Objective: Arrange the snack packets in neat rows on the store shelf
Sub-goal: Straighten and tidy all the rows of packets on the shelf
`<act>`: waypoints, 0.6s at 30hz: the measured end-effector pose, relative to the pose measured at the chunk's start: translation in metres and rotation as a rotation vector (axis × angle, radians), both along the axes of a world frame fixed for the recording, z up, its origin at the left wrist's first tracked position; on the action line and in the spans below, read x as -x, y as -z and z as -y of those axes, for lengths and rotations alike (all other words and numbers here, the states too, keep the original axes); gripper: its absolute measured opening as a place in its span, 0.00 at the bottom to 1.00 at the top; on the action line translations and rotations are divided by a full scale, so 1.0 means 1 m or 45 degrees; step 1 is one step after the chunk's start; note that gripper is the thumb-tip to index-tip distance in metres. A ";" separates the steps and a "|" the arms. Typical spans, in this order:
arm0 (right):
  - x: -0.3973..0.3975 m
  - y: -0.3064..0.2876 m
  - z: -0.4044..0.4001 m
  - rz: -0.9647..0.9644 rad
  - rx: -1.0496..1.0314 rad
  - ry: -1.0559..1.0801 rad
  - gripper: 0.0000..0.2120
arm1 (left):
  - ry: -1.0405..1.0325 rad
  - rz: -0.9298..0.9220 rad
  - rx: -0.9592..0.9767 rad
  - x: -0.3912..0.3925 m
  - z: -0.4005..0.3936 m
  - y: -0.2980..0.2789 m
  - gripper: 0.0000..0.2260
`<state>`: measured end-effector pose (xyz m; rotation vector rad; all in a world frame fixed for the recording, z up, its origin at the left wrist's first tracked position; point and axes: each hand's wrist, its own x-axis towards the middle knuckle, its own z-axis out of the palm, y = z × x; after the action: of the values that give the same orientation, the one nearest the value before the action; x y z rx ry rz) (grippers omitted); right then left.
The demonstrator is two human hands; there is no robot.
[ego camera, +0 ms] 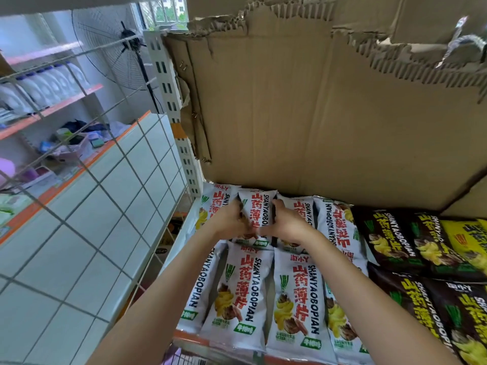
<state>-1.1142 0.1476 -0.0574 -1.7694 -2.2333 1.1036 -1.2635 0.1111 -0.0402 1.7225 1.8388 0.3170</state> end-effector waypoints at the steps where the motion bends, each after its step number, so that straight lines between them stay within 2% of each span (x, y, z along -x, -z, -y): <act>1: 0.001 0.003 0.005 0.038 -0.070 -0.054 0.46 | 0.042 -0.126 0.018 0.001 0.001 0.002 0.34; 4: 0.005 0.013 0.016 0.147 -0.184 -0.108 0.44 | 0.053 -0.373 -0.038 0.000 0.005 0.015 0.30; 7: 0.004 0.013 0.025 0.188 -0.265 -0.071 0.40 | -0.035 -0.322 -0.241 -0.001 0.015 0.023 0.24; 9: 0.001 0.010 0.034 0.251 -0.470 -0.150 0.36 | -0.072 -0.254 -0.439 0.005 0.023 0.027 0.22; 11: 0.001 0.008 0.037 0.314 -0.604 -0.269 0.31 | -0.021 -0.361 -0.558 0.014 0.027 0.030 0.22; 14: 0.015 0.011 0.028 0.390 -0.591 -0.348 0.28 | 0.054 -0.589 -0.338 0.028 0.020 0.043 0.26; 18: 0.030 0.029 0.019 0.446 -0.435 -0.347 0.29 | 0.088 -0.668 -0.132 0.035 0.010 0.061 0.27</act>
<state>-1.1444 0.1288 -0.0866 -1.6493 -2.7265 0.4159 -1.2981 0.1010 -0.1011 2.0791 2.1425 -0.0833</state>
